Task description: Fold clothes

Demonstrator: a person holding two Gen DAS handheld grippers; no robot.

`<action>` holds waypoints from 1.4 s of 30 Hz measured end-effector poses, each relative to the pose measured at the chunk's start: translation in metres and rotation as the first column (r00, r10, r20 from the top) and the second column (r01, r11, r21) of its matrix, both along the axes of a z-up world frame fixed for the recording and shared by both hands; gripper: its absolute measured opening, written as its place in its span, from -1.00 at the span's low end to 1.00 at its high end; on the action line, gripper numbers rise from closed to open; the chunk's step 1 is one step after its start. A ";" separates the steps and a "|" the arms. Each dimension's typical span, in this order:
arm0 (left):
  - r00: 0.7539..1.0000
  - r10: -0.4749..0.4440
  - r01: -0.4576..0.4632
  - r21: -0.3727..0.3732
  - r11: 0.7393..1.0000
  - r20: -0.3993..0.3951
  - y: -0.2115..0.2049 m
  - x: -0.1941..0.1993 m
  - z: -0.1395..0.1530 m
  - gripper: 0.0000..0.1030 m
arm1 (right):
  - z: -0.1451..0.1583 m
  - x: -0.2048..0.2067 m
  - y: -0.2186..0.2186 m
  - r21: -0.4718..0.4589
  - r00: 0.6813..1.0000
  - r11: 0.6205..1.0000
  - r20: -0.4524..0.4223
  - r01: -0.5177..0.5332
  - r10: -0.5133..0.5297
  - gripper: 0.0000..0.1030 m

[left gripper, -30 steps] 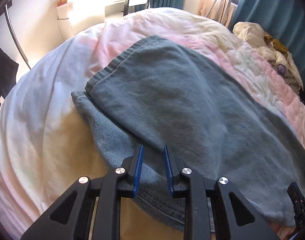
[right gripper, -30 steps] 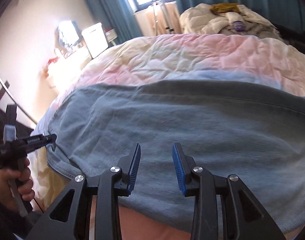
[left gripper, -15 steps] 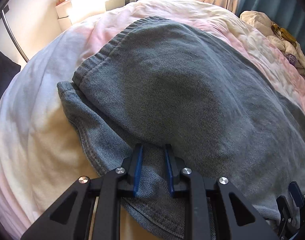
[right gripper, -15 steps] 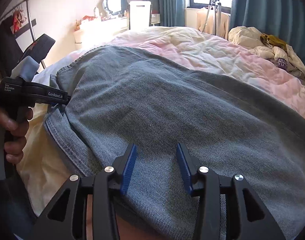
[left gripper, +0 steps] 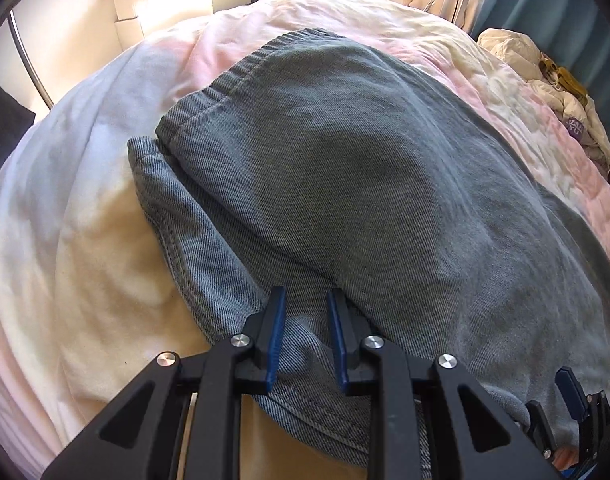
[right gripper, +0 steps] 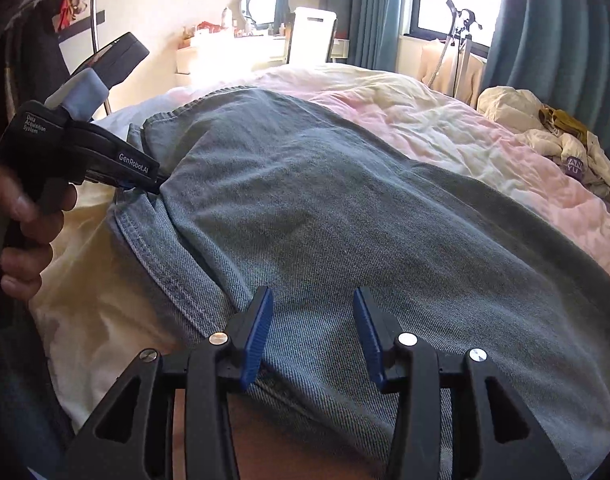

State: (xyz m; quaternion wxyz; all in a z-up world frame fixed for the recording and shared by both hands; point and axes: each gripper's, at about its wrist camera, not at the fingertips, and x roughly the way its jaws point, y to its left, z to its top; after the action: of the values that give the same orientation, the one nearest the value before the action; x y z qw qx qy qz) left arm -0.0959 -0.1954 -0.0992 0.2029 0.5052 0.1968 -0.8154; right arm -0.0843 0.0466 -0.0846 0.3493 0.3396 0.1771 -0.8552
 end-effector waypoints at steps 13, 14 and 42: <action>0.993 0.096 -0.072 0.301 0.951 -0.064 -0.033 0.023 -0.002 -0.58 | 0.000 0.011 -0.031 0.018 0.994 0.996 -0.067 -0.086 0.087 -0.19; 0.993 0.100 -0.075 0.315 0.946 -0.066 -0.034 0.024 -0.002 -0.58 | -0.001 0.013 -0.036 0.024 0.992 0.995 -0.076 -0.095 0.096 -0.19; 0.982 0.165 -0.095 0.518 0.850 -0.090 -0.061 0.000 -0.012 -0.57 | 0.001 0.019 -0.081 0.079 0.988 0.993 -0.117 -0.089 0.098 -0.96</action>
State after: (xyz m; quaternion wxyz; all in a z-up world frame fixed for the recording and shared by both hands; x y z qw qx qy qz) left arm -0.0954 -0.2560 -0.1112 0.1028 0.4717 0.4529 -0.7495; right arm -0.0654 -0.0345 -0.0838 0.3651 0.2915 0.2451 -0.8495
